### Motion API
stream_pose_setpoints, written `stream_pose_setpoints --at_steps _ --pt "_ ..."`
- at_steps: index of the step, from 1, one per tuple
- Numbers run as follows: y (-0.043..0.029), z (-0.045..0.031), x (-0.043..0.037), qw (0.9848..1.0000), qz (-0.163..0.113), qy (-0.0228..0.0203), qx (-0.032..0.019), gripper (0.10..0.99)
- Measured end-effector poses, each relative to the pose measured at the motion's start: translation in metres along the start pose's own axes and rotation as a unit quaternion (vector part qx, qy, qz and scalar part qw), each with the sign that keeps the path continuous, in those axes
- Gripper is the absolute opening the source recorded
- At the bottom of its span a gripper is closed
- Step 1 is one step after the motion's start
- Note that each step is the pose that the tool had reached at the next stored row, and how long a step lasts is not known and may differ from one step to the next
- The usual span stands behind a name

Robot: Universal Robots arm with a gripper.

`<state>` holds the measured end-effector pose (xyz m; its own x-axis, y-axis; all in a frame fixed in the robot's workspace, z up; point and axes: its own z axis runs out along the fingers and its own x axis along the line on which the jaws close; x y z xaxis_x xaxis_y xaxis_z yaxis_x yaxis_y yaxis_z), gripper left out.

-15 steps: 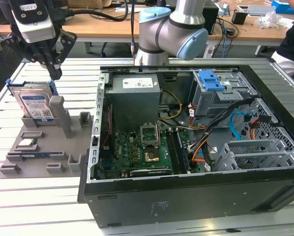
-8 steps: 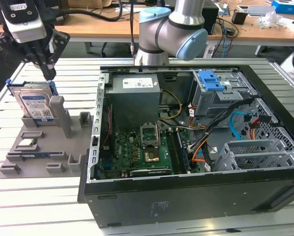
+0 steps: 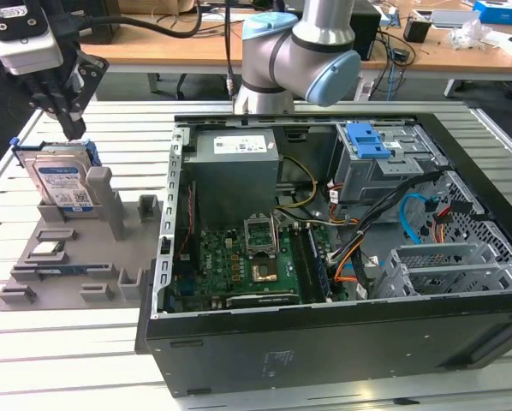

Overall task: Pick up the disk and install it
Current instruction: 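Reach for the disk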

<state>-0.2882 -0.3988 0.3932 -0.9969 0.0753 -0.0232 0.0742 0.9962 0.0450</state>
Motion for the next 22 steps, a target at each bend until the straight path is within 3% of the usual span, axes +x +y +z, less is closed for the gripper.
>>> stream_pose_setpoints --at_steps 16,22 --pt "-0.0016 -0.0005 0.0211 1.0000 0.000 0.0000 0.0000 0.106" --pt "-0.0029 -0.0007 0.0394 1.0000 0.000 0.0000 0.0000 0.106"
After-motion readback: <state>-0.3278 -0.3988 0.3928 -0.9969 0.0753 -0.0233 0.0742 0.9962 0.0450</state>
